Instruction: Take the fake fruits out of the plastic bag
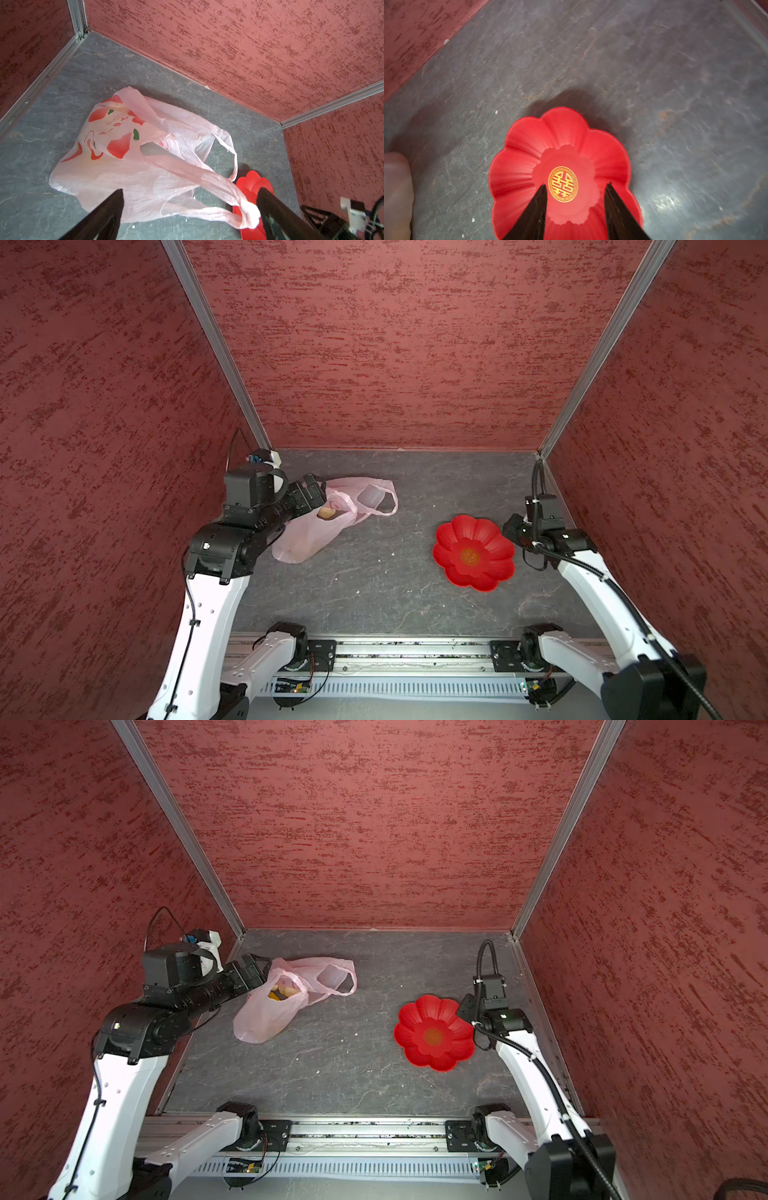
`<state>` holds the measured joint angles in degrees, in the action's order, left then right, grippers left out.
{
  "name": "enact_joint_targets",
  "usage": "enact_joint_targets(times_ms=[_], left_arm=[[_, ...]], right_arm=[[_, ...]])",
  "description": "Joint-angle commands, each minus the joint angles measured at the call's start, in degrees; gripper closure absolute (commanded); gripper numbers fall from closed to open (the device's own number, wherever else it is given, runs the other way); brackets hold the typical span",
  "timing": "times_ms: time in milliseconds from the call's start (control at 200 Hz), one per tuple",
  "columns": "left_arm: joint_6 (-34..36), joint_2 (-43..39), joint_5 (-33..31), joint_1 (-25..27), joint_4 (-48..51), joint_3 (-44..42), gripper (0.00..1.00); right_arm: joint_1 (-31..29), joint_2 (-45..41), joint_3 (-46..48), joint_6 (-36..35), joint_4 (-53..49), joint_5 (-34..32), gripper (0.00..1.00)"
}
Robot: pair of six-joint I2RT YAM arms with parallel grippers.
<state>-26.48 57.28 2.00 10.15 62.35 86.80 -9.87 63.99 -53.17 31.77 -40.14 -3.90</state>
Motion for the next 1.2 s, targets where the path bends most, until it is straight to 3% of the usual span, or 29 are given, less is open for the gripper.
enact_joint_targets(times_ms=[0, 286, 571, 766, 912, 1192], left_arm=[[-1.3, 2.9, -0.3, 2.1, 8.4, 3.5, 0.0], [-7.8, 8.1, -6.8, 15.6, 11.6, 5.8, 0.0], [-11.7, 10.4, -12.0, 20.9, 10.0, 5.5, 0.0], [-12.3, 11.3, -12.2, 21.0, 6.3, 1.5, 0.0], [-12.2, 10.9, -12.2, 21.0, 4.1, -0.4, 0.05], [-11.6, 9.0, -11.5, 20.4, 2.5, -2.6, 0.1]], right_arm=[[-5.2, 5.2, -4.8, -8.2, 9.8, -1.3, 0.51], [-11.6, 17.8, -16.5, -23.7, 28.1, 14.7, 0.35], [-19.1, 31.1, -29.3, -33.6, 28.7, 22.6, 0.33], [-26.0, 39.4, -39.4, -41.0, 23.3, 19.6, 0.33], [-29.0, 44.9, -45.6, -44.8, 19.2, 14.4, 0.33], [-31.3, 48.5, -48.4, -48.4, 16.4, 7.9, 0.33]])
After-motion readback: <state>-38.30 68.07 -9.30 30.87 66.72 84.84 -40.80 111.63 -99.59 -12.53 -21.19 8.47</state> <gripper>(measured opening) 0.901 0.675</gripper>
